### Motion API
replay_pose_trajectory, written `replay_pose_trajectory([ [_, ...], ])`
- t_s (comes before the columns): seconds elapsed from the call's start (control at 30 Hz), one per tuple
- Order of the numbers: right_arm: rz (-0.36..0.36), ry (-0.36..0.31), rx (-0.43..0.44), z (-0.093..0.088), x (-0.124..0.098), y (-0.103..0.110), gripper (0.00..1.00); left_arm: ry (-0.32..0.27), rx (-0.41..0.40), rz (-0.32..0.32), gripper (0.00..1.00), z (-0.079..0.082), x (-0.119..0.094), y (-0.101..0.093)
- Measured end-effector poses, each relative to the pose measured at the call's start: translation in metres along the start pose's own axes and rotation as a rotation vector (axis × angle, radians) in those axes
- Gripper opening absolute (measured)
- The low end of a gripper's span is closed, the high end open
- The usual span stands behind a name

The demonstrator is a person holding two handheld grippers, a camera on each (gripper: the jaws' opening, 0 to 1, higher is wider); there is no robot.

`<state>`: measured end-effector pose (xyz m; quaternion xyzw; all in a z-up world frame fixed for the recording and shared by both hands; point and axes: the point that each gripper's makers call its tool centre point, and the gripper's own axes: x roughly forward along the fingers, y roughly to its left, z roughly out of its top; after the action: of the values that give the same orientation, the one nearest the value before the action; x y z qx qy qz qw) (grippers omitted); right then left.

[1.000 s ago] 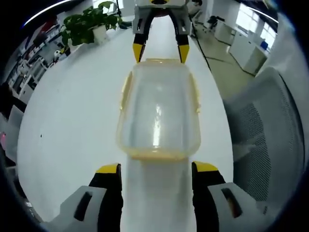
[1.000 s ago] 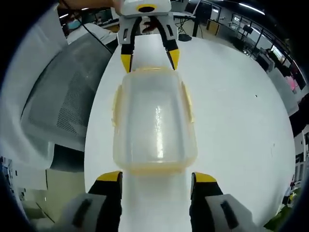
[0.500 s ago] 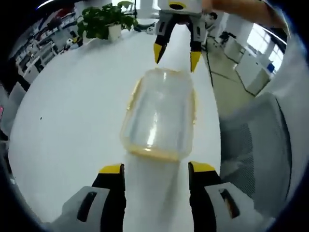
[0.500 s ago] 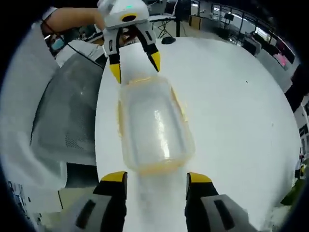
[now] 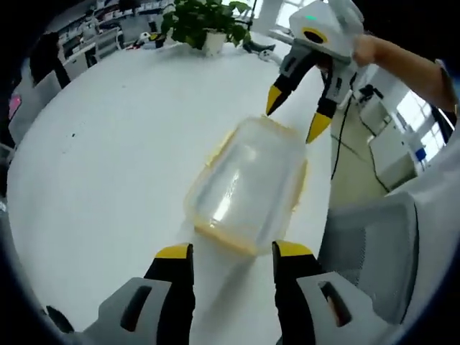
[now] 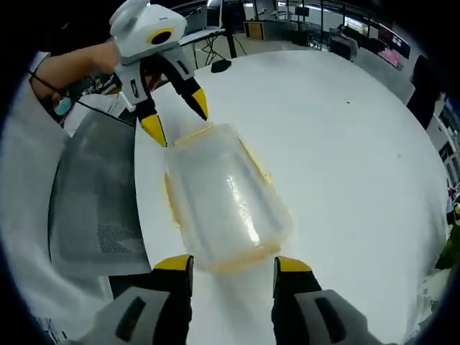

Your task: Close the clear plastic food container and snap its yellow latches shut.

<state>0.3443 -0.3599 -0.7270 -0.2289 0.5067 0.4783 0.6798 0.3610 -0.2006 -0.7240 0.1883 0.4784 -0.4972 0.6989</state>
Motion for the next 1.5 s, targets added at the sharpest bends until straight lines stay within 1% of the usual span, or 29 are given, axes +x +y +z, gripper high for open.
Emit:
replay_pose_trajectory([
  [0.03, -0.009, -0.008, 0.019, 0.001, 0.001, -0.002, 0.41, -0.015, -0.032, 0.005, 0.42, 0.002, 0.000, -0.001],
  [0.1, -0.002, -0.018, 0.038, 0.004, 0.002, -0.001, 0.41, -0.026, -0.072, -0.014, 0.42, 0.005, 0.002, -0.006],
  [0.2, -0.004, -0.023, 0.064, 0.007, 0.003, 0.001, 0.40, -0.012, -0.082, 0.000, 0.42, 0.004, 0.004, -0.005],
  [0.37, -0.019, -0.025, 0.111, 0.009, 0.005, 0.000, 0.39, 0.006, -0.143, 0.002, 0.42, -0.002, 0.004, -0.003],
  [0.4, -0.025, -0.028, 0.137, 0.010, 0.005, -0.001, 0.39, 0.016, -0.166, -0.001, 0.42, -0.004, 0.005, -0.003],
  [0.47, -0.026, -0.037, 0.155, 0.012, 0.005, -0.001, 0.40, 0.016, -0.181, -0.003, 0.42, -0.004, 0.005, -0.004],
  [0.5, -0.028, -0.042, 0.186, 0.013, 0.004, 0.000, 0.41, 0.022, -0.190, 0.002, 0.42, -0.006, 0.006, -0.003],
  [0.57, -0.038, -0.049, 0.216, 0.015, 0.004, -0.001, 0.40, 0.021, -0.208, -0.006, 0.42, -0.005, 0.006, -0.004],
  [0.63, -0.041, -0.068, 0.267, 0.018, 0.004, -0.002, 0.41, 0.014, -0.239, -0.010, 0.42, -0.004, 0.007, -0.003],
  [0.7, -0.053, -0.085, 0.319, 0.020, 0.002, -0.003, 0.40, 0.019, -0.246, 0.001, 0.41, -0.004, 0.007, -0.001],
  [0.73, -0.062, -0.086, 0.332, 0.020, 0.002, -0.005, 0.39, 0.022, -0.249, 0.005, 0.41, -0.005, 0.008, 0.000],
  [0.77, -0.060, -0.096, 0.346, 0.021, 0.002, -0.005, 0.40, 0.025, -0.275, 0.000, 0.41, -0.005, 0.009, 0.000],
  [0.83, -0.084, -0.113, 0.351, 0.023, 0.002, -0.009, 0.41, 0.029, -0.282, 0.002, 0.41, -0.005, 0.009, 0.000],
  [0.93, -0.080, -0.108, 0.371, 0.022, 0.003, -0.007, 0.41, 0.015, -0.323, 0.003, 0.40, -0.003, 0.009, 0.002],
  [1.0, -0.082, -0.109, 0.377, 0.021, 0.004, -0.007, 0.41, 0.005, -0.345, -0.005, 0.40, -0.001, 0.009, 0.002],
  [1.07, -0.086, -0.106, 0.402, 0.019, 0.005, -0.007, 0.41, 0.002, -0.372, -0.017, 0.40, 0.000, 0.009, -0.001],
  [1.13, -0.095, -0.105, 0.432, 0.017, 0.006, -0.010, 0.40, 0.006, -0.381, -0.011, 0.39, -0.001, 0.010, 0.001],
  [1.17, -0.091, -0.107, 0.433, 0.017, 0.006, -0.010, 0.40, 0.006, -0.385, -0.012, 0.39, -0.002, 0.010, 0.001],
  [1.2, -0.091, -0.111, 0.443, 0.017, 0.006, -0.010, 0.40, 0.002, -0.388, -0.019, 0.39, -0.001, 0.010, 0.000],
  [1.23, -0.100, -0.118, 0.449, 0.018, 0.006, -0.011, 0.39, 0.005, -0.409, -0.028, 0.38, -0.001, 0.011, -0.001],
  [1.27, -0.100, -0.121, 0.453, 0.018, 0.006, -0.012, 0.40, 0.007, -0.407, -0.026, 0.38, -0.002, 0.013, 0.000],
  [1.3, -0.101, -0.130, 0.484, 0.018, 0.007, -0.012, 0.40, 0.007, -0.408, -0.025, 0.38, -0.002, 0.013, 0.000],
  [1.37, -0.100, -0.141, 0.512, 0.018, 0.008, -0.013, 0.40, 0.003, -0.425, -0.024, 0.38, -0.002, 0.014, 0.001],
  [1.47, -0.102, -0.139, 0.546, 0.014, 0.010, -0.014, 0.39, -0.004, -0.444, -0.039, 0.37, -0.001, 0.016, -0.001],
  [1.5, -0.094, -0.141, 0.573, 0.014, 0.011, -0.013, 0.39, -0.012, -0.457, -0.049, 0.37, 0.000, 0.018, -0.002],
])
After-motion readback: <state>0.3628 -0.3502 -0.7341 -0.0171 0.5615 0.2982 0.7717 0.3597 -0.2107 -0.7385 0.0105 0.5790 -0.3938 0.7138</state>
